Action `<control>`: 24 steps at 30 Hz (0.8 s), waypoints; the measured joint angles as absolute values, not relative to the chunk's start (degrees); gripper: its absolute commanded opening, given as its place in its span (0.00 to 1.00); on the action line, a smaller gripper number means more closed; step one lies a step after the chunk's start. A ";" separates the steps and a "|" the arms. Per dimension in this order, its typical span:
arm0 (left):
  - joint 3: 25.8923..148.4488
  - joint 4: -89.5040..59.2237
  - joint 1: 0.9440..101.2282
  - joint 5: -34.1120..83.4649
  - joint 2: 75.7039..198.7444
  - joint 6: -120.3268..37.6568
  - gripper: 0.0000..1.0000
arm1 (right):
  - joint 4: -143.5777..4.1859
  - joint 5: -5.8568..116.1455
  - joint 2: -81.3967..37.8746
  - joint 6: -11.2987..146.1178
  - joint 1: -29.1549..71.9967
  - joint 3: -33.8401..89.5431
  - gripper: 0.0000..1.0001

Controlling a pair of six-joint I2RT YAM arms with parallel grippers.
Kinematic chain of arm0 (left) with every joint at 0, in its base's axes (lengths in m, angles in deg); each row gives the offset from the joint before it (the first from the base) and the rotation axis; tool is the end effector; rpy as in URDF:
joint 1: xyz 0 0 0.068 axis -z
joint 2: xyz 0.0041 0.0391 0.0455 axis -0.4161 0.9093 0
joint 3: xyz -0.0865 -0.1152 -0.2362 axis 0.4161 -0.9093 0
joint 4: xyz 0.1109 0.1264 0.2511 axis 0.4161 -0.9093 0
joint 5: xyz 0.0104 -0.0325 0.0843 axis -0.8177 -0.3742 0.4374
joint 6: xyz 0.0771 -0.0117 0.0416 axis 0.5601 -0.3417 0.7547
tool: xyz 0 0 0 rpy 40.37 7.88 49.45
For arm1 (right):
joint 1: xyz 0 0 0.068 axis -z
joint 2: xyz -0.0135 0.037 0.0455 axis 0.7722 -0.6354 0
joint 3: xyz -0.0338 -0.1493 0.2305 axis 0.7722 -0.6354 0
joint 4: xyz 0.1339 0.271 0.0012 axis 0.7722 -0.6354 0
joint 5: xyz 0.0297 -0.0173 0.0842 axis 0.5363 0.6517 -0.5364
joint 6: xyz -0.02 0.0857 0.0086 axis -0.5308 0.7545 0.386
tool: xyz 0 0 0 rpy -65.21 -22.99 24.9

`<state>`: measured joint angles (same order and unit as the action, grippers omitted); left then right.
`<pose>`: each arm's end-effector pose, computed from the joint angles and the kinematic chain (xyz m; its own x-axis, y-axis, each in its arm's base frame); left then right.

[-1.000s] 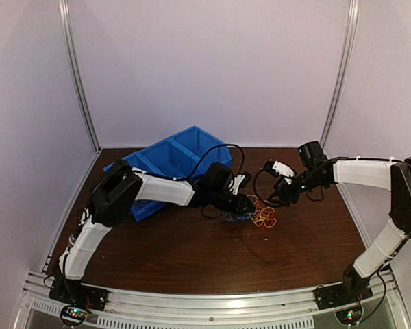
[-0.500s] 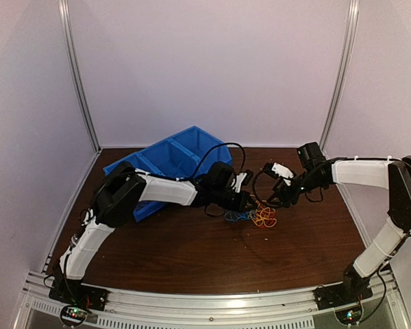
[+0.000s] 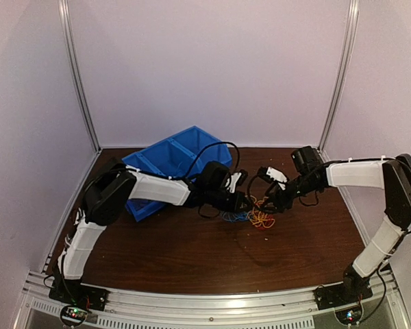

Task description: Untangle the cables

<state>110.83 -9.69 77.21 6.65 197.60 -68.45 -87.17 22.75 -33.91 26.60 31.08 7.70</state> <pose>0.3326 -0.4927 0.0840 -0.8413 0.1778 -0.5106 0.5298 0.4591 -0.7131 0.3368 0.1727 0.1412 -0.3133 -0.5650 -0.7633 -0.9302 0.3444 0.1269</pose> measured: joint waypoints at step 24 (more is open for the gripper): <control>101.57 -14.48 76.66 12.69 176.82 -68.85 0.00 | -69.75 21.73 -45.25 42.22 22.06 11.05 0.33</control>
<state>101.57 -14.48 76.66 12.69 176.82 -68.85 -69.75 21.73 -45.25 42.22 22.06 11.05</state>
